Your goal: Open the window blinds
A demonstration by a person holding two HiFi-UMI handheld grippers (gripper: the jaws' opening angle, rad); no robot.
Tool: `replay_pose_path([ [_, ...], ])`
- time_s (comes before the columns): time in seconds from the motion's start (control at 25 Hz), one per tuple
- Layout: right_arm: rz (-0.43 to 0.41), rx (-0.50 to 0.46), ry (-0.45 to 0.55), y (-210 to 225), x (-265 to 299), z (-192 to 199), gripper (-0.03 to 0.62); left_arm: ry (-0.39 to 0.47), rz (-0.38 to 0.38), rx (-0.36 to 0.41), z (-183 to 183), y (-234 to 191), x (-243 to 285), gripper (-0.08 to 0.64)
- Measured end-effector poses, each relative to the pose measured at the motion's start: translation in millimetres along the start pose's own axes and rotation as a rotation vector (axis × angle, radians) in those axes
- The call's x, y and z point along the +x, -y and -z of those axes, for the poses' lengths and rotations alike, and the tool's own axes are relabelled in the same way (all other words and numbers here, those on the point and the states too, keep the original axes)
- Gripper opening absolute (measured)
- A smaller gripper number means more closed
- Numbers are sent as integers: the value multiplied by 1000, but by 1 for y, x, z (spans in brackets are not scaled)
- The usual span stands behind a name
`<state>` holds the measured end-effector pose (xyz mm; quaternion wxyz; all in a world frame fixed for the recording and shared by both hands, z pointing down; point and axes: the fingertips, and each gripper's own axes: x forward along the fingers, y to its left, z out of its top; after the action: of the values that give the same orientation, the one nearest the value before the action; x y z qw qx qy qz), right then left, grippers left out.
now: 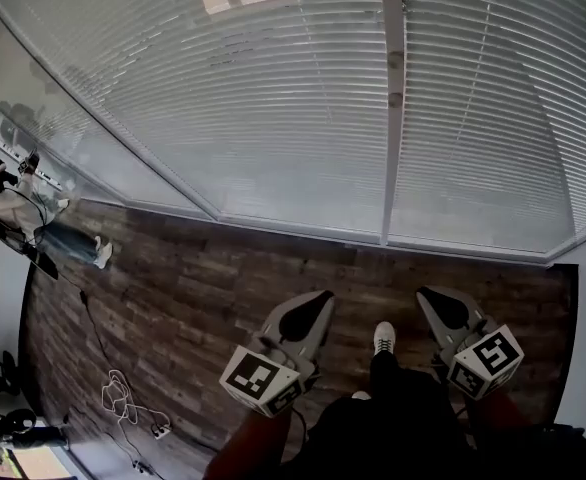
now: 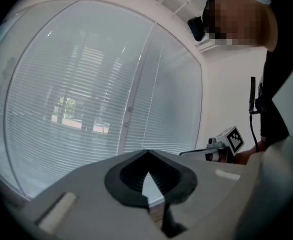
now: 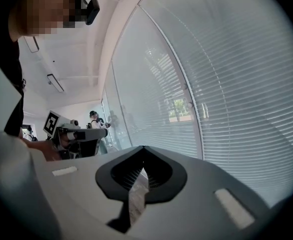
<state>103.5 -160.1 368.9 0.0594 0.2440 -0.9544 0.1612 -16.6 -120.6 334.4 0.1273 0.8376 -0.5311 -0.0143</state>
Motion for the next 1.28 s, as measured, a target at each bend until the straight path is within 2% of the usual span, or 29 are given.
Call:
replay_pose_path([
  [0.2, 2, 8, 27, 32, 22, 14, 26, 0, 7, 40, 14, -20, 29, 0],
  [0.36, -20, -5, 55, 48, 40, 3, 28, -21, 2, 58, 11, -30, 48, 0],
  [0.52, -42, -21, 89, 48, 46, 6, 28, 29, 7, 84, 9, -30, 50, 0],
  [0.76, -54, -44, 136, 61, 52, -2, 27, 45, -24, 112, 13, -43, 57, 0],
  [1.0, -38, -34, 125, 85, 61, -8, 28, 56, -22, 108, -2, -52, 79, 0],
  [1.28, 10, -39, 140, 99, 71, 5, 28, 43, 24, 112, 21, -72, 94, 0],
])
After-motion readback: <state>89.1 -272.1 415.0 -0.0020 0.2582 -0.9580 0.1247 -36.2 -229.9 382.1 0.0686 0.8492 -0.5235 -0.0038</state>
